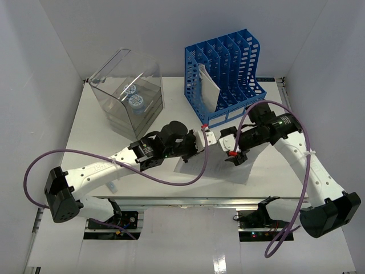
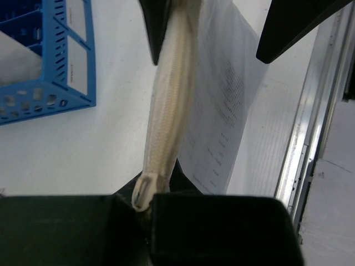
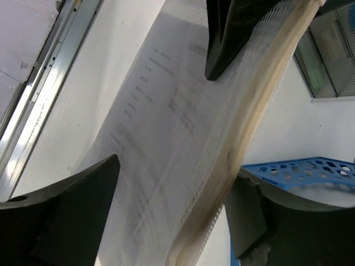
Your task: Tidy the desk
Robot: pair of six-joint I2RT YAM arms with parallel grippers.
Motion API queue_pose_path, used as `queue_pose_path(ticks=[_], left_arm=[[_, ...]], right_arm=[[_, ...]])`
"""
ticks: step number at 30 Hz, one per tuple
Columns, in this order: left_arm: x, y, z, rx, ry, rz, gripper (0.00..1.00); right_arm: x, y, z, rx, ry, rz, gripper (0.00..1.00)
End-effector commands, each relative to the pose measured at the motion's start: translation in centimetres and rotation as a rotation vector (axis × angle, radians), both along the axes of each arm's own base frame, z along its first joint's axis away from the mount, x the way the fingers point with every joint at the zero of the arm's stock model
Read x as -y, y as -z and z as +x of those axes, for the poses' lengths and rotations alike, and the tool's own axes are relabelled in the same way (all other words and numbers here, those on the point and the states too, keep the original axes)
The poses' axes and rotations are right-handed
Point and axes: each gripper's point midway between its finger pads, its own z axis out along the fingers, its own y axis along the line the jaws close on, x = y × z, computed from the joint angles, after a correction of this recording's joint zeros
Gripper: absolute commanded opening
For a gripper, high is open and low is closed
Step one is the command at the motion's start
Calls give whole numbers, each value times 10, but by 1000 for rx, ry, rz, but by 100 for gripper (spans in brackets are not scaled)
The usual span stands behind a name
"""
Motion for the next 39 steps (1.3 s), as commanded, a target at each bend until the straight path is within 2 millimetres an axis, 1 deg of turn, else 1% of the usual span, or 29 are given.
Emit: queue_pose_path(ticks=[1,4,7,10,13,17,20,26,29,31,32,34,35,38,39], left_arm=[[-4,-63,5,148,-12,-78,0],[-13,-70,4,169,-26,-84,0],[-20,-76,3,186,-35,-95,0],[-25,-83,0,193,-39,-111,0],[-33,-85,-4,198,-43,-117,0],[-45,-89,-6,216,-53,-108,0],[-51,-90,-2,230,-81,-81,0],[-48,-90,2,239,-77,-52,0],[-45,-92,4,247,-74,-49,0],[-44,-94,6,253,-76,-44,0],[-44,-95,6,255,-77,-46,0],[-43,-97,10,265,-87,-38,0],[-43,-99,11,269,-93,-41,0],[-44,-107,12,273,-109,-63,8],[-44,-109,13,273,-122,-71,15]], right_arm=[[8,6,10,-21,101,-133,73],[13,5,19,18,149,-152,72],[15,9,21,7,171,-168,70],[12,11,22,-6,190,-154,71],[15,21,26,7,204,-166,75],[20,28,31,13,211,-216,73],[24,26,32,1,205,-259,67],[16,15,37,34,210,-280,55],[11,14,40,31,224,-262,42],[7,15,40,29,224,-253,36],[5,14,39,25,219,-247,34],[0,15,34,-7,217,-226,14],[-4,14,33,-23,216,-205,8],[-13,7,33,-30,230,-138,8],[-16,5,34,-36,233,-116,8]])
